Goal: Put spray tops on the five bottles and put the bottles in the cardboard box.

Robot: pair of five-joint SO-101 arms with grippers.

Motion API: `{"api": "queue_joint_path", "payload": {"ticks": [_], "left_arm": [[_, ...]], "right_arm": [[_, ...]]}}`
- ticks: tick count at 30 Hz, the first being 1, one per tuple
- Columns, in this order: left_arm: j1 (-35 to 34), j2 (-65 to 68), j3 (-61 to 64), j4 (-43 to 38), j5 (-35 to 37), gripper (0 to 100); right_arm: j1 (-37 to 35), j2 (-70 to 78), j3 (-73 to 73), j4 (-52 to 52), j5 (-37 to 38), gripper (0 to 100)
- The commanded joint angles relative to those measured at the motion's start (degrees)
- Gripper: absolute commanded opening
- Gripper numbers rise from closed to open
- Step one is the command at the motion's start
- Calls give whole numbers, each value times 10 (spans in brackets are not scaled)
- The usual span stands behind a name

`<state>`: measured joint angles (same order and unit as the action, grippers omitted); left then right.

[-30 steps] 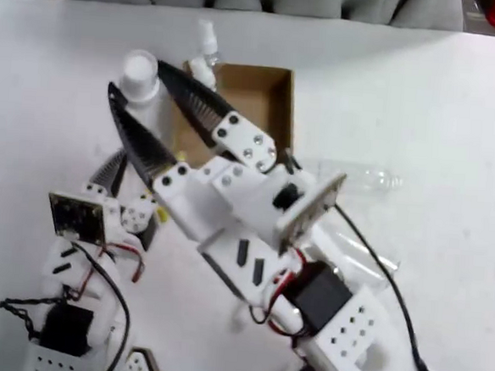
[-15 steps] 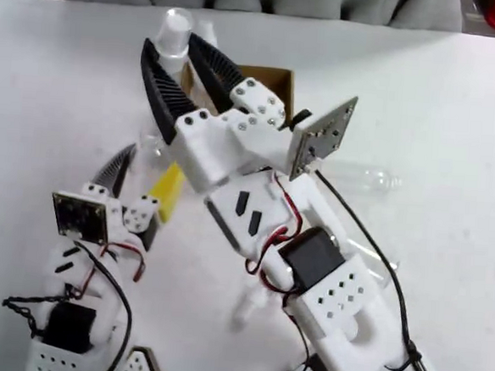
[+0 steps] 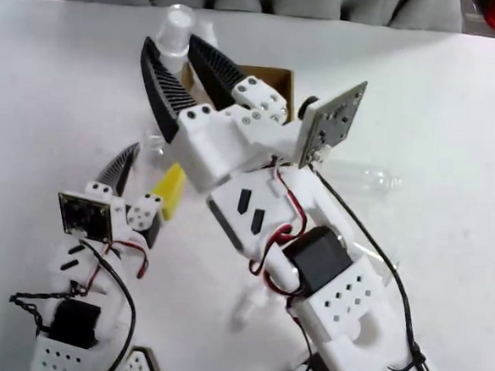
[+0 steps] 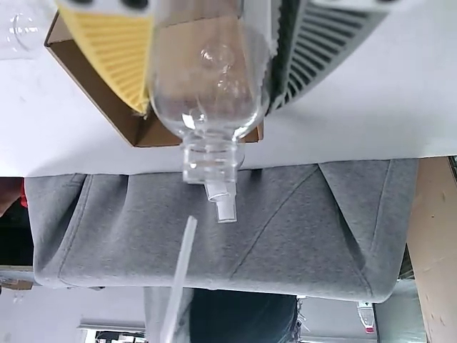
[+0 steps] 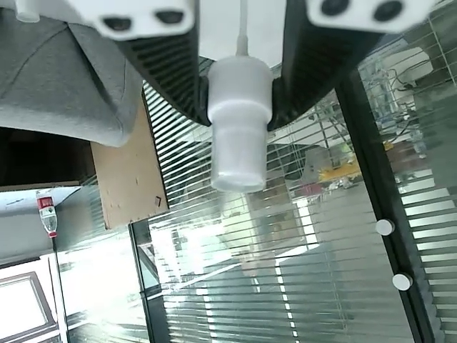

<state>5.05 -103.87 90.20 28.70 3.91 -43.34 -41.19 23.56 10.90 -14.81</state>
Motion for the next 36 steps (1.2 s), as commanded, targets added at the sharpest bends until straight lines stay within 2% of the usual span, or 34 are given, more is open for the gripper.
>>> {"api": "queue_joint_path", "payload": {"ticks": [1, 15, 19, 28, 36], "left_arm": [[3, -10, -7, -20, -4, 24], [2, -10, -6, -19, -4, 24], [-16, -10, -6, -20, -4, 24], [-19, -10, -6, -20, -4, 24], [-19, -10, -6, -20, -4, 24]], "right_arm": [[0, 0, -33, 3, -6, 15], [6, 48, -36, 0, -7, 15], [6, 54, -39, 9, -7, 15], [6, 160, -182, 176, -7, 15], [7, 236, -270, 264, -4, 15]]}}
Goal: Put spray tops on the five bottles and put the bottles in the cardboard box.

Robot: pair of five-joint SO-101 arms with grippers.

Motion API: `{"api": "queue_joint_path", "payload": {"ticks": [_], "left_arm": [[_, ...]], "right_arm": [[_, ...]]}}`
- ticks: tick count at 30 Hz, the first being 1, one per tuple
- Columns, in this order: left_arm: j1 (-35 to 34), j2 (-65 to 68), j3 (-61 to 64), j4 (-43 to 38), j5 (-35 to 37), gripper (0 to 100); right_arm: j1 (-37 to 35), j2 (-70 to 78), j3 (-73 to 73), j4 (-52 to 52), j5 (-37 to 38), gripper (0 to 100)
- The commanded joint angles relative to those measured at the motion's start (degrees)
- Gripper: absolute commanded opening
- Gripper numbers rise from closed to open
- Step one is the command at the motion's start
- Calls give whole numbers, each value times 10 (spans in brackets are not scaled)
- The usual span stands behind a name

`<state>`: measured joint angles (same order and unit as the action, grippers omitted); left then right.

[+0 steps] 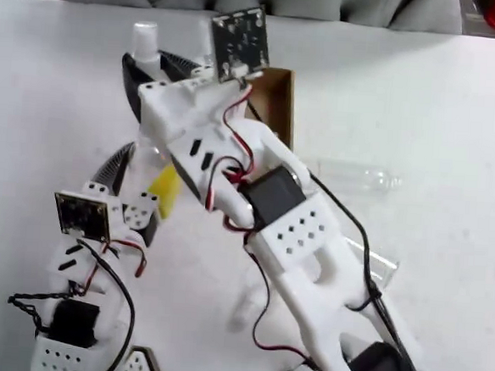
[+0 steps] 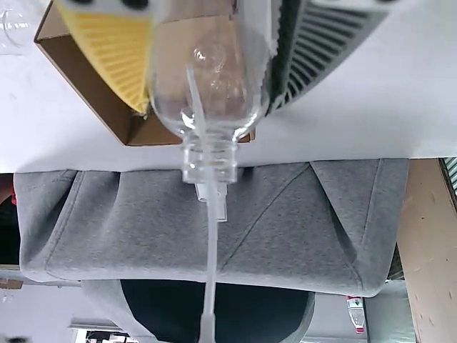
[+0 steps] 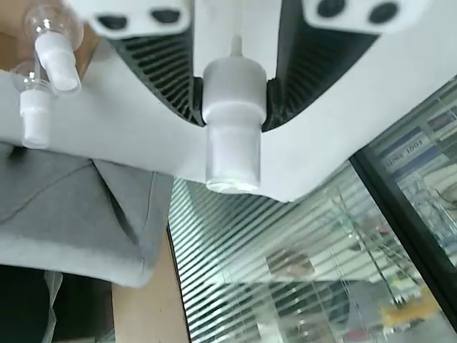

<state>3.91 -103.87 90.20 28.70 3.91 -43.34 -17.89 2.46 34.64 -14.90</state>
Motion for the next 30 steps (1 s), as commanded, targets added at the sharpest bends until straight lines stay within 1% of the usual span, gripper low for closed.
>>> {"api": "queue_joint_path", "payload": {"ticks": [1, 3, 8, 18, 21, 24, 26, 30], "left_arm": [[-7, -10, -5, -20, -4, 24], [-7, -10, 3, -23, -4, 24], [-8, -10, 27, -64, -4, 24], [-8, -10, 28, -64, -4, 24], [-8, -10, 29, -64, -4, 24], [-8, -10, 29, -64, -4, 24], [-8, -10, 29, -64, -4, 24], [-8, -10, 30, -64, -4, 24]], "right_arm": [[7, 10, -73, 45, -3, 15], [6, 24, -110, 90, -2, 15], [5, 80, -229, 218, -2, 15], [5, 222, -438, 391, 1, 15], [5, 254, -476, 418, 50, 15], [5, 275, -499, 428, 83, 15], [4, 279, -506, 431, 84, 44], [-17, 279, -513, 466, 86, 187]]}}
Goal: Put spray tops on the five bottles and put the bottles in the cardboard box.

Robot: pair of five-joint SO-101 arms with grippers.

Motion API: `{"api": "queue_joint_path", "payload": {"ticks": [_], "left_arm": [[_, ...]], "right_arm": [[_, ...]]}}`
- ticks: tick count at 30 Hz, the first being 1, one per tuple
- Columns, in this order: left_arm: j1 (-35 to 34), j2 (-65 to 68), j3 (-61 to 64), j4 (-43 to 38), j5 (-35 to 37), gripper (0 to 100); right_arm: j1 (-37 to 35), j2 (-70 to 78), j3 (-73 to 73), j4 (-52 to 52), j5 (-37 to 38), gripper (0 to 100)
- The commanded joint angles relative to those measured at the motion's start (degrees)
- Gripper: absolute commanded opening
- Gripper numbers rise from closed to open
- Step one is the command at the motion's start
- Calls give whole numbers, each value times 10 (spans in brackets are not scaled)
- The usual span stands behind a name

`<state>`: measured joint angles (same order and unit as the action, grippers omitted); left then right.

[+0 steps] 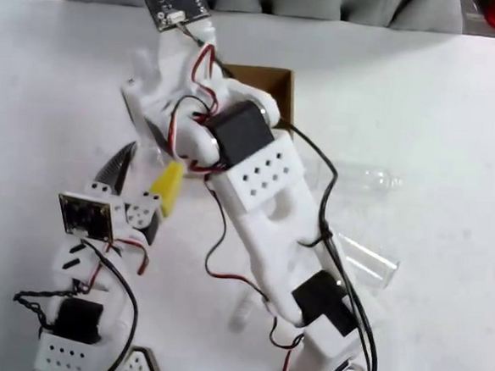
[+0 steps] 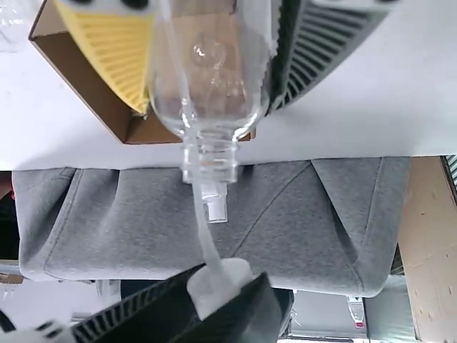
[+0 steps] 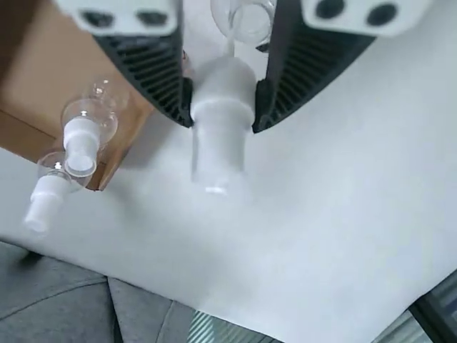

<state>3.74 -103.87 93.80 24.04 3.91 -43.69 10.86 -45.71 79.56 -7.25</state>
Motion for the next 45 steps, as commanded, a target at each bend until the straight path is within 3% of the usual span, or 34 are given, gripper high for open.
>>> {"api": "queue_joint_path", "payload": {"ticks": [1, 10, 20, 26, 37, 45], "left_arm": [[-7, -10, -6, -18, -4, 24], [-7, -10, -6, -18, -4, 24], [-7, -10, -6, -15, -4, 24], [-7, -10, -5, -14, -4, 24], [-7, -10, 4, -11, -4, 24], [-22, -10, 4, -11, -4, 24]], "right_arm": [[-19, -8, -31, 22, 10, 203], [-29, -20, -45, 27, 8, 84], [-11, -99, -47, 44, 4, 187], [33, -93, -35, -10, -27, 5], [40, 2, -40, -36, -30, 16], [14, 6, -40, 0, -25, 15]]}}
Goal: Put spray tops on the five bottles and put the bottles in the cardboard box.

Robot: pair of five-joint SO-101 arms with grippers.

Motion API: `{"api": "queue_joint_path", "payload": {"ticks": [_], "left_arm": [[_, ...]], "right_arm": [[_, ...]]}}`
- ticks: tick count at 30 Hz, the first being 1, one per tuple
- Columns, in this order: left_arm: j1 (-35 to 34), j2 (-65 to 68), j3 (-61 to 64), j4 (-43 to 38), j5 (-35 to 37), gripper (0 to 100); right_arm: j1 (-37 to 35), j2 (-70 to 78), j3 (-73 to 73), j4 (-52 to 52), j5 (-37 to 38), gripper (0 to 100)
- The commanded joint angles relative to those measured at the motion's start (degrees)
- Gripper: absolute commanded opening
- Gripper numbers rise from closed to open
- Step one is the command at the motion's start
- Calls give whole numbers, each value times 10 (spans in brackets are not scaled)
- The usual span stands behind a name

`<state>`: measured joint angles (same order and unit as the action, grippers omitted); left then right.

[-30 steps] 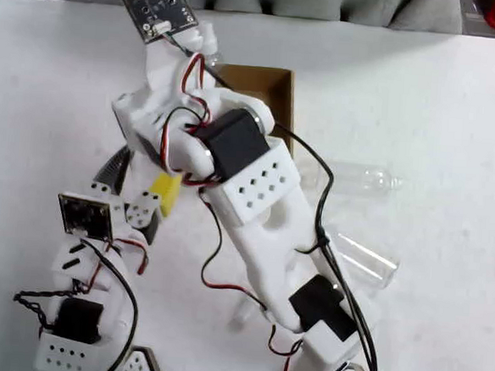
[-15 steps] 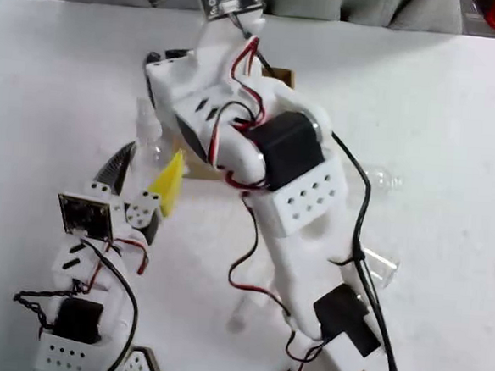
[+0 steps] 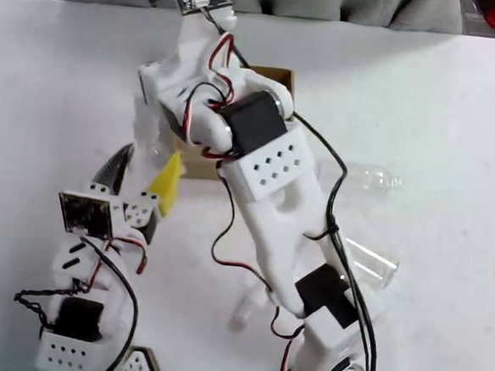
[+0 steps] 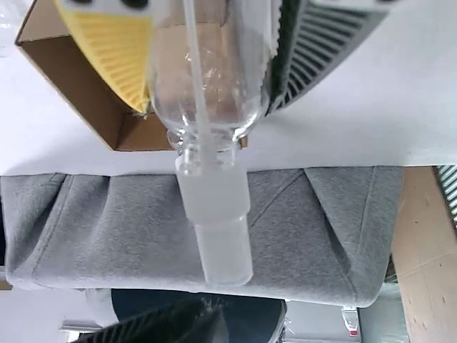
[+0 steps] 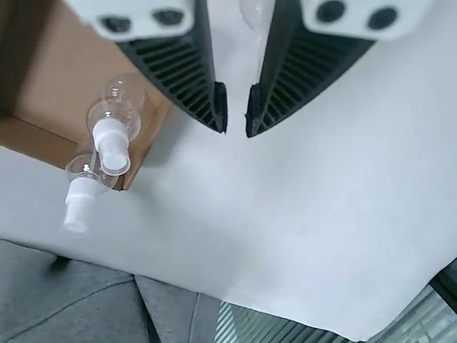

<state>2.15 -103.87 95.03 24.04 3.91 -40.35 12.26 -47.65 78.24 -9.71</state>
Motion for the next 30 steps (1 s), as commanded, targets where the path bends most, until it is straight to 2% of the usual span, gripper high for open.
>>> {"api": "queue_joint_path", "payload": {"ticks": [1, 8, 16, 30], "left_arm": [[-6, -10, -9, -11, -4, 24], [-6, -10, -9, -11, -4, 24], [-6, -10, -9, -12, -4, 24], [-6, -10, -9, -13, -4, 24]], "right_arm": [[-27, -8, -21, 18, 2, 15], [-65, -8, -22, 73, 58, 15], [-79, -7, -107, 202, 106, 15], [-50, -8, -121, 182, 108, 17]]}}
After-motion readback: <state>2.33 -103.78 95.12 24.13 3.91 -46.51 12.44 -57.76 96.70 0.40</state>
